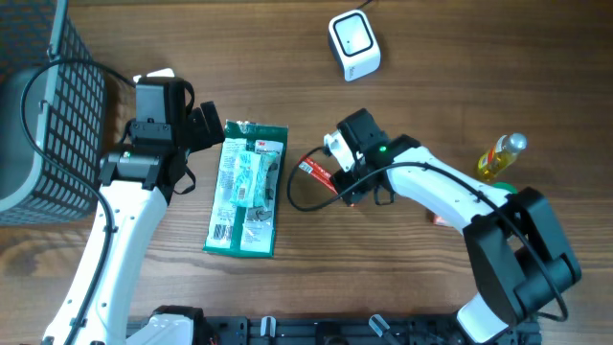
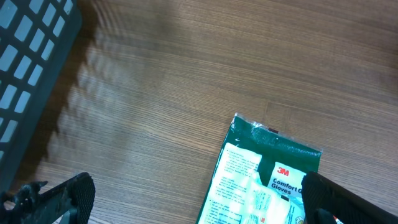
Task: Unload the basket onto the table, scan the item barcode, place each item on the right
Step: 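Lift the sachet and swing it toward the white scanner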
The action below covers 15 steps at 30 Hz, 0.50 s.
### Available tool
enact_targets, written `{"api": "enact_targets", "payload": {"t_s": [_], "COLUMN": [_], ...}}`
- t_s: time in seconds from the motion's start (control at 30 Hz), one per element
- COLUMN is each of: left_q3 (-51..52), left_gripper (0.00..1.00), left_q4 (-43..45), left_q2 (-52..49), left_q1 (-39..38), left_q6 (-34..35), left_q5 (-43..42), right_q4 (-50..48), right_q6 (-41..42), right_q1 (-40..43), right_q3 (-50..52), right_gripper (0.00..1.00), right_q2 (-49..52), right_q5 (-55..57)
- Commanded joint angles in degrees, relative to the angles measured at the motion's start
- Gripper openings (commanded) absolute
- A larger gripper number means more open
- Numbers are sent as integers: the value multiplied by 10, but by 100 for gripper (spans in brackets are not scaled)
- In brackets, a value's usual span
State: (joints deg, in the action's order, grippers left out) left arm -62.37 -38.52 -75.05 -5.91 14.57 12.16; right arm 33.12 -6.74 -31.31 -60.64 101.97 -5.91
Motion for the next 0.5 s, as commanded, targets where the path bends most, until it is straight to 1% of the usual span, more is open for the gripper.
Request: {"api": "enact_targets", "payload": {"t_s": [0.0,0.03,0.1,0.2,0.23,0.27,0.3,0.33,0.37,0.4,0.43,0.47], "left_q3": [-7,-7,-7,-7,-7,-7,-7,-7,-7,-7,-7,-7], "left_gripper": [100,100,100,100,100,100,100,100,100,100,100,100], "left_q4": [2,2,2,2,2,2,2,2,2,2,2,2], "left_q2": [2,2,2,2,2,2,2,2,2,2,2,2], "left_q1": [2,2,2,2,2,2,2,2,2,2,2,2], "left_q6": [9,9,9,9,9,9,9,9,9,9,9,9], "left_q5": [3,3,3,3,3,3,3,3,3,3,3,3], "right_q4": [34,41,40,45,47,54,68,82,95,102,107,110], "right_q6": [46,54,57,108,112,112,116,137,169,176,176,176], "right_q1": [1,2,2,2,2,2,2,2,2,2,2,2], "right_q3": [-64,-71,-71,-71,-70,-70,-70,-68,-63,-59,-53,-46], "right_gripper": [88,100,100,100,100,84,55,31,27,30,36,40], "right_q2": [-56,-75,-98,-107,-105,-104,-104,-104,-104,-104,-104,-104], "right_q5": [10,10,9,-9,-22,-15,0,15,33,37,38,38]}}
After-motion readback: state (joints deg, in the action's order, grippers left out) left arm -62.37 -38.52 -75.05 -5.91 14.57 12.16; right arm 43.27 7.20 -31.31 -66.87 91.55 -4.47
